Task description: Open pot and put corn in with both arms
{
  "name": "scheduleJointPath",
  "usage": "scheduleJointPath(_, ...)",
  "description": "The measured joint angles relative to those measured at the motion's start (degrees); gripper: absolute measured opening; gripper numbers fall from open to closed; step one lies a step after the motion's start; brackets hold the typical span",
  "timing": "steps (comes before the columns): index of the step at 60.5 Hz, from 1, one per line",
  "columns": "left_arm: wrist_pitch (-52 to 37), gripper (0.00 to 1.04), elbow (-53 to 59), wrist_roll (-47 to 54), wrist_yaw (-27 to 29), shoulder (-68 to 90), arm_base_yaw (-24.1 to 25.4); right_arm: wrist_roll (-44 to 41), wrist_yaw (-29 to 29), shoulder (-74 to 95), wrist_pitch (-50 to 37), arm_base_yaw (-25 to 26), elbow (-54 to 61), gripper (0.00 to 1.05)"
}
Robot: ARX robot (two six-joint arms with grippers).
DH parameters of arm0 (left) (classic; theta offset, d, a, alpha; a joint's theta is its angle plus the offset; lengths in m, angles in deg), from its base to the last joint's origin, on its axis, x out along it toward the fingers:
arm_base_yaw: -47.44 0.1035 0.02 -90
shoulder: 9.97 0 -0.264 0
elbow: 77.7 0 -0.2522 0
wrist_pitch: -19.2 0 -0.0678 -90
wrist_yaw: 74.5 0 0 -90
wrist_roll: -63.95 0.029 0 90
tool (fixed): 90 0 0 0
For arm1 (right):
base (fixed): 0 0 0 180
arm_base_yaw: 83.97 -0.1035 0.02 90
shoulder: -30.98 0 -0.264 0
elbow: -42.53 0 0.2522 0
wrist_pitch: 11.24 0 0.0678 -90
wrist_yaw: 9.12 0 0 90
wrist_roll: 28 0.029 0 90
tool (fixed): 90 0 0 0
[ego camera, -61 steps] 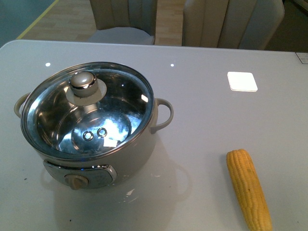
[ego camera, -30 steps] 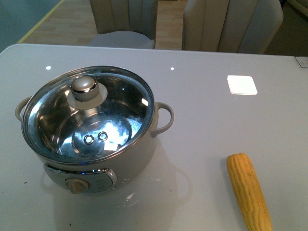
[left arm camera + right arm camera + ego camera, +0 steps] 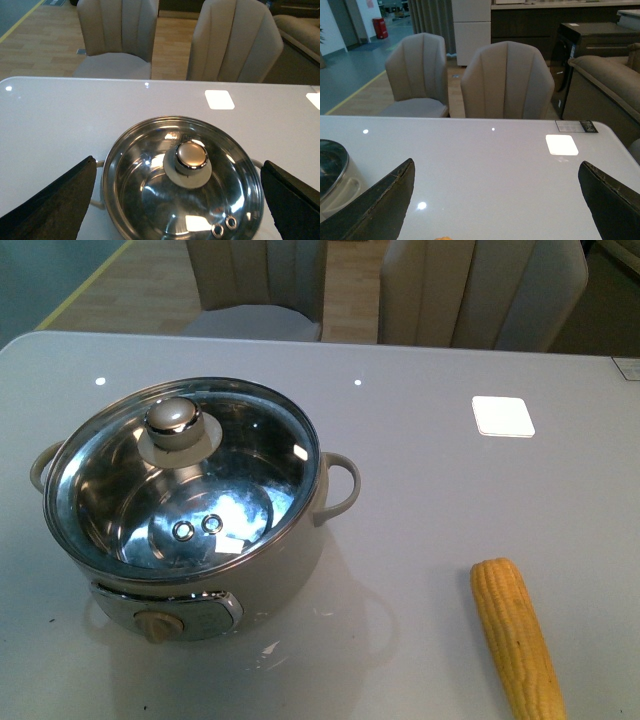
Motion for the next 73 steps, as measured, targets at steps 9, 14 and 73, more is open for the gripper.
scheduleJointPath(9, -11.8, 0.98, -4.5, 1.4, 3.7, 17.8, -3.6, 0.0, 0.0, 0.0, 0.0, 0.0, 0.0, 0.96)
scheduleJointPath(14, -16.1, 0.98, -6.8, 1.5, 4.2, 25.3, -4.9, 0.0, 0.0, 0.0, 0.0, 0.0, 0.0, 0.96)
scheduleJointPath(73, -30.6, 0.98, -21.7, 1.0, 6.7, 61.2, -7.3, 0.0, 0.0, 0.0, 0.0, 0.0, 0.0, 0.96)
